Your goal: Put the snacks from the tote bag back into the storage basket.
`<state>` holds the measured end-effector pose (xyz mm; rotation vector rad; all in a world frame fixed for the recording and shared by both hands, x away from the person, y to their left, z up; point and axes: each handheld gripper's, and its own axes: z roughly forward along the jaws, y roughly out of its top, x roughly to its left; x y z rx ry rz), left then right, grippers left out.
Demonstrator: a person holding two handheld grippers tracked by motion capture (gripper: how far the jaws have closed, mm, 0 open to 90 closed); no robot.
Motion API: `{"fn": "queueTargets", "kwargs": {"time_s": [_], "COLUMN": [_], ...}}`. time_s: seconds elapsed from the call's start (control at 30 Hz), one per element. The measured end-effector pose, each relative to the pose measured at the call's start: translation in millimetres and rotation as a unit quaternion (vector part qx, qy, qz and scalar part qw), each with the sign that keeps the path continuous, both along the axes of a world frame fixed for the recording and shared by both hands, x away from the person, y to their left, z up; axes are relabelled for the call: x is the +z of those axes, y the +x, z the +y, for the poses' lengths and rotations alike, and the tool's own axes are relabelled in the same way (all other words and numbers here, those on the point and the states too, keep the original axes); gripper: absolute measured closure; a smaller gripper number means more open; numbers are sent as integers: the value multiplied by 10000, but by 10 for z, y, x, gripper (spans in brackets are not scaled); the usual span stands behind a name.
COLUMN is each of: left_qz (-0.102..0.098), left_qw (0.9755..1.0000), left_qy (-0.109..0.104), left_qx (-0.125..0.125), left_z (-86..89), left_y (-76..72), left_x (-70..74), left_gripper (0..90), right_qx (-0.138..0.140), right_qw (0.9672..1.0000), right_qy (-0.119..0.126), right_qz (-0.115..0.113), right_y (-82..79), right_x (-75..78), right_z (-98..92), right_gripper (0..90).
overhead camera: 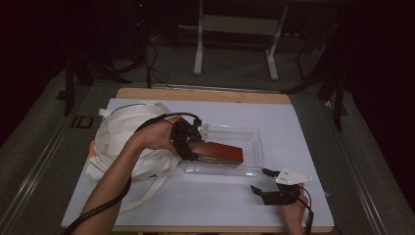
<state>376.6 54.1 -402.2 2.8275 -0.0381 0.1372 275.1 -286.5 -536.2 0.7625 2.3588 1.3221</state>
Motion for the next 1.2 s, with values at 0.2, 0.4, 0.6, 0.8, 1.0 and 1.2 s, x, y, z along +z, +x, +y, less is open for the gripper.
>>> {"fn": "queueTargets", "kwargs": {"time_s": [0.2, 0.4, 0.6, 0.8, 1.0, 1.2], "left_qz": [8, 59, 216, 338, 404, 419], "left_qw": [10000, 9997, 9995, 9992, 9989, 9989], "left_qy": [-67, -198, -225, -201, -156, -73], "left_qx": [-45, -92, -10, 98, 175, 176], "left_z": [-51, -126, -173, -174, -169, -208], "left_y": [1, 3, 38, 60, 65, 74], "left_x": [7, -6, -44, -55, -93, -156], "left_gripper": [425, 424, 413, 398, 393, 392], "right_qx": [0, 0, 2, 4, 3, 3], "right_qw": [10000, 10000, 10000, 10000, 10000, 10000], "right_qy": [-3, -7, -3, -11, -14, -13], "right_qz": [4, 7, 7, 10, 11, 11], "right_y": [1, 1, 1, 2, 1, 2], "right_x": [0, -1, 0, -1, -1, -1], "right_z": [1, 3, 2, 3, 4, 4], "right_gripper": [204, 204, 204, 204, 204, 204]}}
